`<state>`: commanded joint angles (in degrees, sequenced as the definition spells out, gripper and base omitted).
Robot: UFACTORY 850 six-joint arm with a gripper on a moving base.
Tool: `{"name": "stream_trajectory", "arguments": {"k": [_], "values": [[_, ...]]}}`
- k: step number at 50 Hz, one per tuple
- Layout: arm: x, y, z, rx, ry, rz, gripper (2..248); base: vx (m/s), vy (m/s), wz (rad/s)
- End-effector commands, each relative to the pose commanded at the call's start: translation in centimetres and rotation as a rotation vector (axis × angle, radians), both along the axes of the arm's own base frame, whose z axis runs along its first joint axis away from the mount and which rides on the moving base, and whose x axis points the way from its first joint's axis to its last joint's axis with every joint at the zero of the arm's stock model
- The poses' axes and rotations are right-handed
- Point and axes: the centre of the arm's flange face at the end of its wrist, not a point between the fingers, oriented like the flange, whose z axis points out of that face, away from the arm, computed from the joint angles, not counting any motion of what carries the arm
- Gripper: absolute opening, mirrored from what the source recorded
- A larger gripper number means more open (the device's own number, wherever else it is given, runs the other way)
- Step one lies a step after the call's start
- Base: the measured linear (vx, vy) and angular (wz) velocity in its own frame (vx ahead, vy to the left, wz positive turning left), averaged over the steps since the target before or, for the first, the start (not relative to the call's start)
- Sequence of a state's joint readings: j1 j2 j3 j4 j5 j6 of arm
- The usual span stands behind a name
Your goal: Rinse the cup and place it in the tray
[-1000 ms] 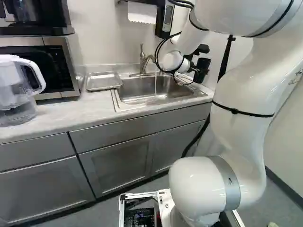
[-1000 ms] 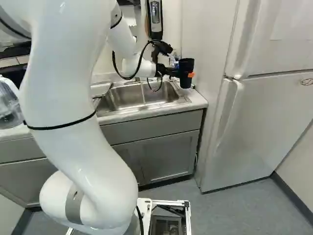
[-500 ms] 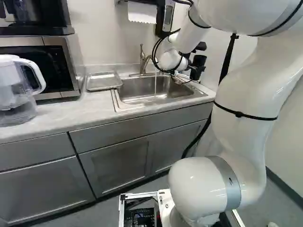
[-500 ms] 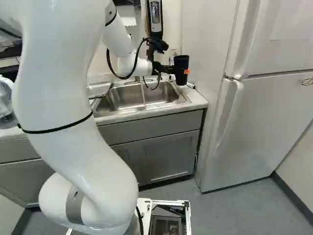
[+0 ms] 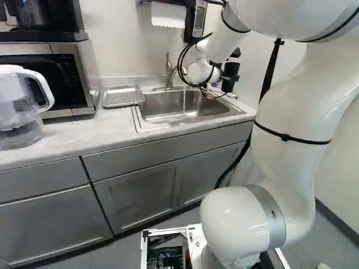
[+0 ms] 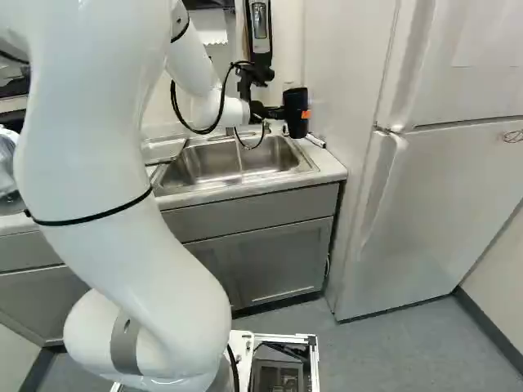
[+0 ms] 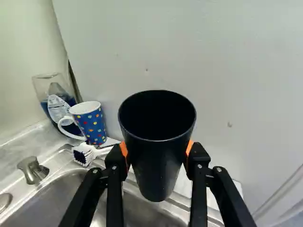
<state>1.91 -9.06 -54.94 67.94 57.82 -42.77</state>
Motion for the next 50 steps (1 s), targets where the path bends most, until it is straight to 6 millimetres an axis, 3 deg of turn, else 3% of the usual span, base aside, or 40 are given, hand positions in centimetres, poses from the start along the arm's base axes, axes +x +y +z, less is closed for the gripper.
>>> {"name": "stream_trajectory", "arguments": {"k": [50], "values": [[0.2, 3.8, 0.4, -0.091, 0.028, 0.224, 125, 0.0, 0.0, 0.0]]}}
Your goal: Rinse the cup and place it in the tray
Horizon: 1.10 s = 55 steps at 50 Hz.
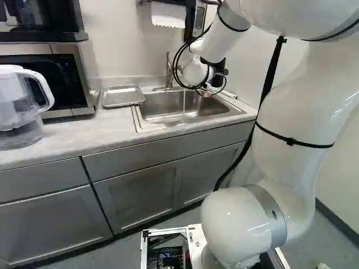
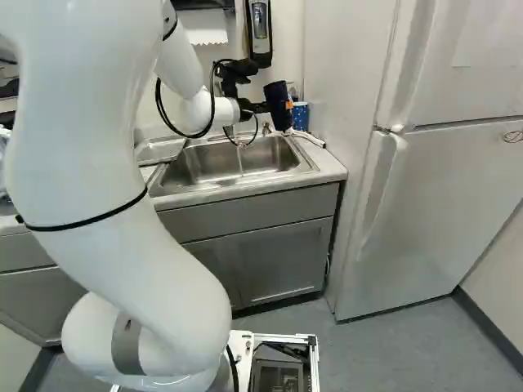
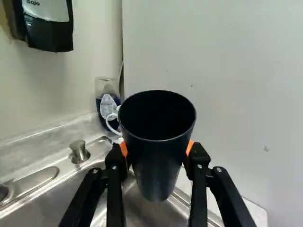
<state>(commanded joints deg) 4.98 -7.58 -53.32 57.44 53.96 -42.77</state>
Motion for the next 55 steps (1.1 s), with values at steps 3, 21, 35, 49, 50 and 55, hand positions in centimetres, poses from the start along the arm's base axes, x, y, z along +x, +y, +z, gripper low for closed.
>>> {"name": "stream_trajectory", "arguments": {"k": [3, 21, 35, 49, 50, 55], "values": [[0.0, 0.2, -0.1, 0.009, 0.01, 0.013, 125, 0.0, 0.0, 0.0], [-0.1, 1.6, -0.7, -0.01, 0.103, 0.091, 125, 0.0, 0.0, 0.0], [-0.1, 1.7, -0.7, -0.039, 0.131, 0.101, 125, 0.0, 0.0, 0.0], [-0.1, 1.7, -0.7, -0.041, 0.13, 0.104, 125, 0.0, 0.0, 0.0], [-0.1, 1.7, -0.7, -0.042, 0.13, 0.104, 125, 0.0, 0.0, 0.0], [-0.1, 1.7, -0.7, -0.046, 0.13, 0.108, 125, 0.0, 0.0, 0.0]]}}
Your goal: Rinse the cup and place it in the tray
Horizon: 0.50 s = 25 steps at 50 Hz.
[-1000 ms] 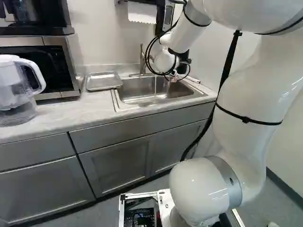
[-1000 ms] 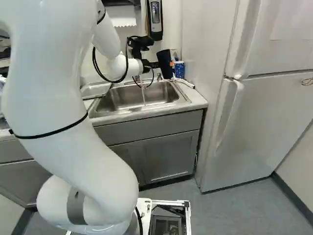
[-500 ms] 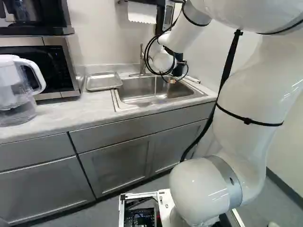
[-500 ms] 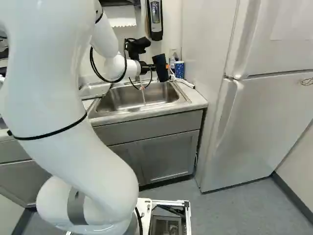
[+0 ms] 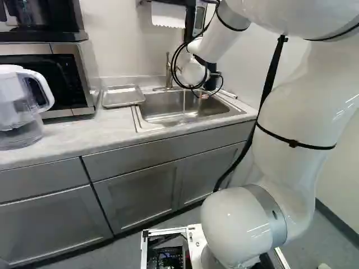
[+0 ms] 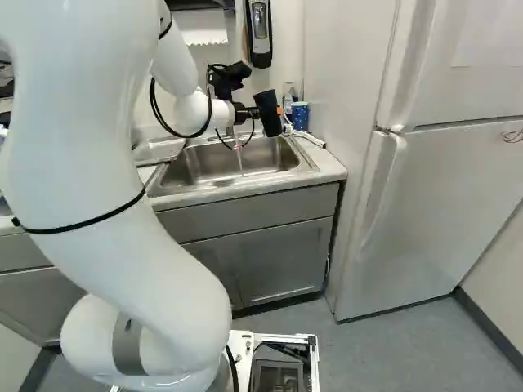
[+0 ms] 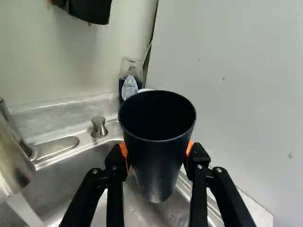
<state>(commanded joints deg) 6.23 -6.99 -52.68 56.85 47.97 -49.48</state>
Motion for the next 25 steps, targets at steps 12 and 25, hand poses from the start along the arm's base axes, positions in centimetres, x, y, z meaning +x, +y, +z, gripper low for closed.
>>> {"name": "stream_trajectory", "arguments": {"k": [12, 25], "values": [[-0.5, -0.5, 0.6, -0.01, -0.011, 0.001, 125, 0.0, 0.0, 0.0], [-1.8, -1.4, 0.4, -0.019, -0.003, -0.006, 125, 0.0, 0.0, 0.0]]}}
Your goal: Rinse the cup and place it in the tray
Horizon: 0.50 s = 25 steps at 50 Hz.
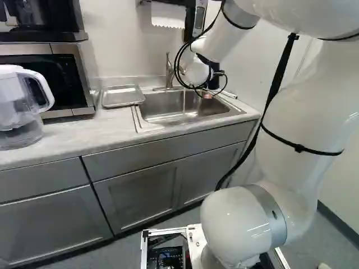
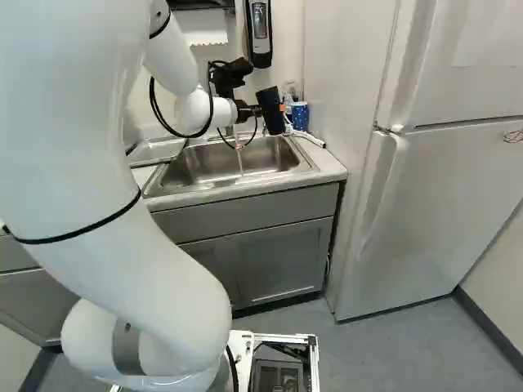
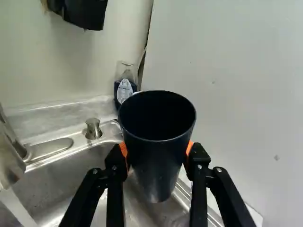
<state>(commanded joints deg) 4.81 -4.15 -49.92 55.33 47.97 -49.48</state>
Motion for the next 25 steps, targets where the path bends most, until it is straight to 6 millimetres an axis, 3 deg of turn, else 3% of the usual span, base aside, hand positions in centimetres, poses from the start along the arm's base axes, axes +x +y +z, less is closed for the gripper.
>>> {"name": "stream_trajectory", "arguments": {"k": [25], "values": [[-0.5, -0.3, -2.3, -0.015, 0.047, 0.005, 125, 0.0, 0.0, 0.0]]}}
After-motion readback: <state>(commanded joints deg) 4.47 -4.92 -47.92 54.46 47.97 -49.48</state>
